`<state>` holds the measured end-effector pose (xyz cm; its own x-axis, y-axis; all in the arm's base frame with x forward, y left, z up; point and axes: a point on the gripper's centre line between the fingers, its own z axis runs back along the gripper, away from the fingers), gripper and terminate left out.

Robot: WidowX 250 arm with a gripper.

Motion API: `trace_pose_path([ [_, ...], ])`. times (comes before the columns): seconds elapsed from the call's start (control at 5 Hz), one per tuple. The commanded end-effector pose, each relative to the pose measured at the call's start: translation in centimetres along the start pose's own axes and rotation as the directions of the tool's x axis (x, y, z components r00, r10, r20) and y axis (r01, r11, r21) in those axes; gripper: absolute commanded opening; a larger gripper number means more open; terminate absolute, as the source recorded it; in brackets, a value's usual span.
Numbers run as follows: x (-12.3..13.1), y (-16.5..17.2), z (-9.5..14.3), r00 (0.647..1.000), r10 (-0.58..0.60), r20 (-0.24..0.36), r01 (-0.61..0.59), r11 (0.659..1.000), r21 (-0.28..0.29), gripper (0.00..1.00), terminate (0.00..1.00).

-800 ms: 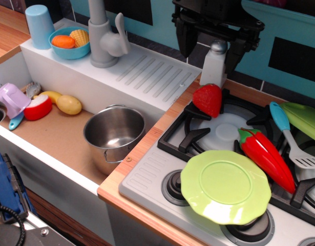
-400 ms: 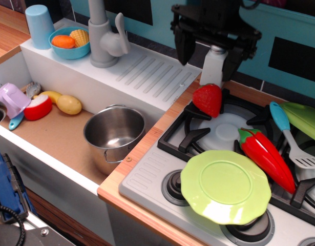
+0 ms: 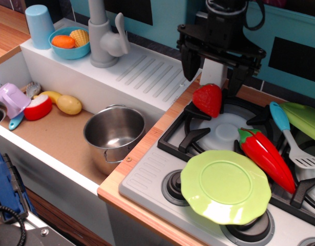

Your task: Put strawberry in pot

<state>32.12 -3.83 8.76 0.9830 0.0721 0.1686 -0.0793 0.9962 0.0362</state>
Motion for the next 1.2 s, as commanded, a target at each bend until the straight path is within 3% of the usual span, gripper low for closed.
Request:
trace_pose_path([
  [0.0,0.8,0.1,-0.6,0.999,-0.019,0.051,0.020,0.999,-0.033,1.00,0.00],
  [0.6,1.2,0.0,-3.5,0.992,-0.018,0.122,0.027,0.997,-0.070,1.00,0.00],
  [0.8,1.1,0.3,-4.1,0.992,-0.008,0.124,0.019,0.996,-0.090,0.00,0.00],
  [1.0,1.1,0.5,-4.1,0.992,-0.015,0.128,0.026,0.996,-0.085,0.00,0.00],
])
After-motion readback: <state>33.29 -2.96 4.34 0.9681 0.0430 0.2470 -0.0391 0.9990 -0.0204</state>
